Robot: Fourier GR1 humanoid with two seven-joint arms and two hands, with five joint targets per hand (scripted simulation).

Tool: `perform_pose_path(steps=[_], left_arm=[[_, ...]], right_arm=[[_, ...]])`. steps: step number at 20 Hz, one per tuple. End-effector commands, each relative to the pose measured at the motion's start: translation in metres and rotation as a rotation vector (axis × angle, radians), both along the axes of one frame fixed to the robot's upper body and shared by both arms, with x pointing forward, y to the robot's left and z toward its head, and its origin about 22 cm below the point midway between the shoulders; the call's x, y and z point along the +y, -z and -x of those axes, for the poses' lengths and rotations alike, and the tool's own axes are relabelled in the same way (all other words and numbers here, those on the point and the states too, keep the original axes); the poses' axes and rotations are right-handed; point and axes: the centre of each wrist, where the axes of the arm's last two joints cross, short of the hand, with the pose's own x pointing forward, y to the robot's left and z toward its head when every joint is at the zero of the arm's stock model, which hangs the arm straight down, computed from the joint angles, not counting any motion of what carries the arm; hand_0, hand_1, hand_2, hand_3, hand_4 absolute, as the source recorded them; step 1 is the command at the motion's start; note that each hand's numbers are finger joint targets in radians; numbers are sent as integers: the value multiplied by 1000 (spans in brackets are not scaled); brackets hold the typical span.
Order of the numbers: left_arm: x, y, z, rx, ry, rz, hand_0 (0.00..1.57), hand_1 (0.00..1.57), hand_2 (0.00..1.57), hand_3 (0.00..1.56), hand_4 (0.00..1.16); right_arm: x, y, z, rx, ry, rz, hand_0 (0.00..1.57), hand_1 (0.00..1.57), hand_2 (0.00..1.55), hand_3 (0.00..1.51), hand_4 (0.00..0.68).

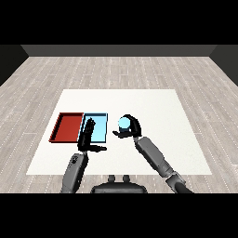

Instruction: Pick the blue can and put it in the blue box

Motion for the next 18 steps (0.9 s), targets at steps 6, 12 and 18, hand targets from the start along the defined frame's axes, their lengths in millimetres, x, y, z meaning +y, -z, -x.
perform_pose_path(steps=[6, 12, 18], left_arm=[[-41, 13, -13, 55, 90, -16, 0, 0, 0, 0, 0], [-51, -8, -25, 40, 49, -58, 0, 0, 0, 0, 0], [-68, 7, -33, 83, 68, -72, 0, 0, 0, 0, 0]], right_arm=[[-8, -12, -25, -39, -22, 0, 1424, 1424, 1425, 1403, 652], [-11, 11, -11, -34, -43, 5, 1422, 1422, 1444, 1411, 661], [-7, -14, -8, -46, -59, -19, 1411, 1411, 1450, 1415, 663]])
